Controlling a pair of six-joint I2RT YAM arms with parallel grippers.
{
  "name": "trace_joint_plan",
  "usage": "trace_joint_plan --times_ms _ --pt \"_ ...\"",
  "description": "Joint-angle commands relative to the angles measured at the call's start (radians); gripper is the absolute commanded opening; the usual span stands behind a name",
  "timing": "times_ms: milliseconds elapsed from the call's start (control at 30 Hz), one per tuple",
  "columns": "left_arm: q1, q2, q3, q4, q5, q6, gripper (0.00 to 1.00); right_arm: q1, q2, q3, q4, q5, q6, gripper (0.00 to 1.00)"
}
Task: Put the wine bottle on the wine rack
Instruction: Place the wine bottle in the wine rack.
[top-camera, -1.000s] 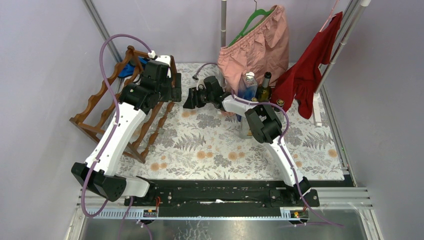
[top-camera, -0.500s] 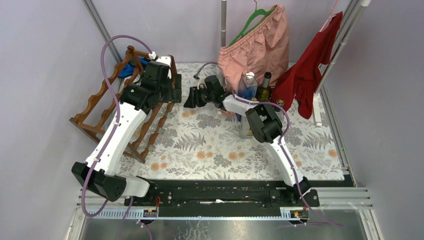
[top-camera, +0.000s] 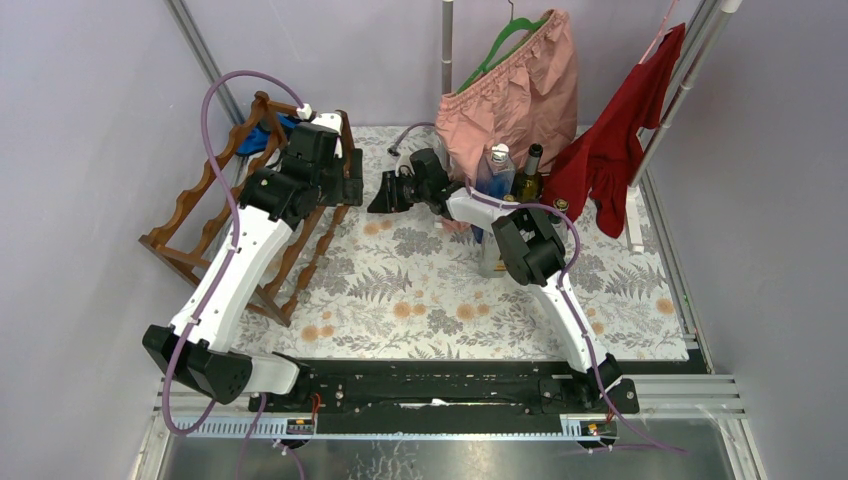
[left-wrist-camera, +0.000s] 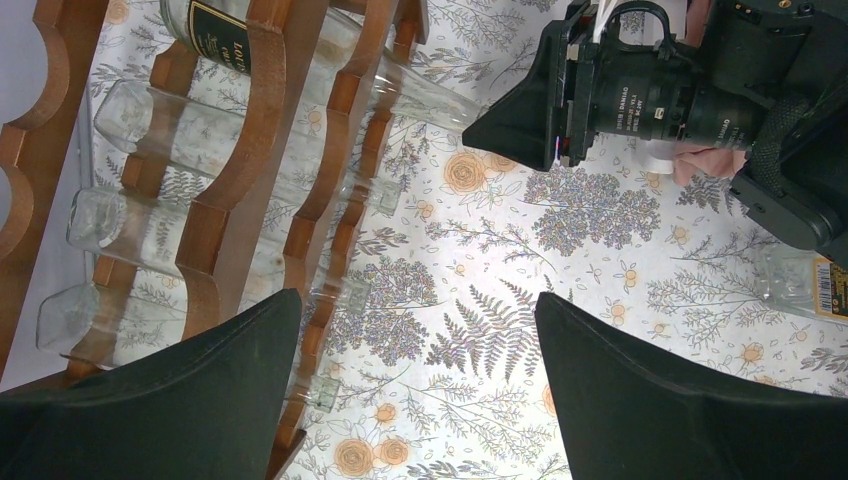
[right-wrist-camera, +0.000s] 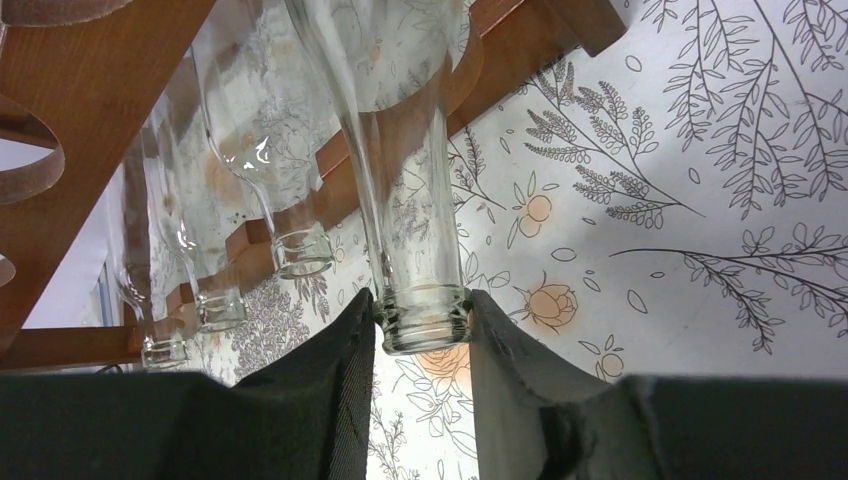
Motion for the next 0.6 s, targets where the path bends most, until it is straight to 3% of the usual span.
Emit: trace_joint_plan --times_ms 0,233,567 --pt "0.009 -0.016 -0.004 0.017 -0.001 0.001 0.93 -0.008 -0.089 0.023 0.034 -0.023 -0.005 0.29" --pt "0.011 -0.001 0.038 -0.031 -0.054 0.038 0.93 -0.008 -0.066 0.010 -0.026 0.005 -0.035 0.10" --pt "0.014 0.004 0.050 -0.038 -0.053 0.044 0.94 -0.008 -0.001 -0.049 0.012 -0.012 0.127 0.06"
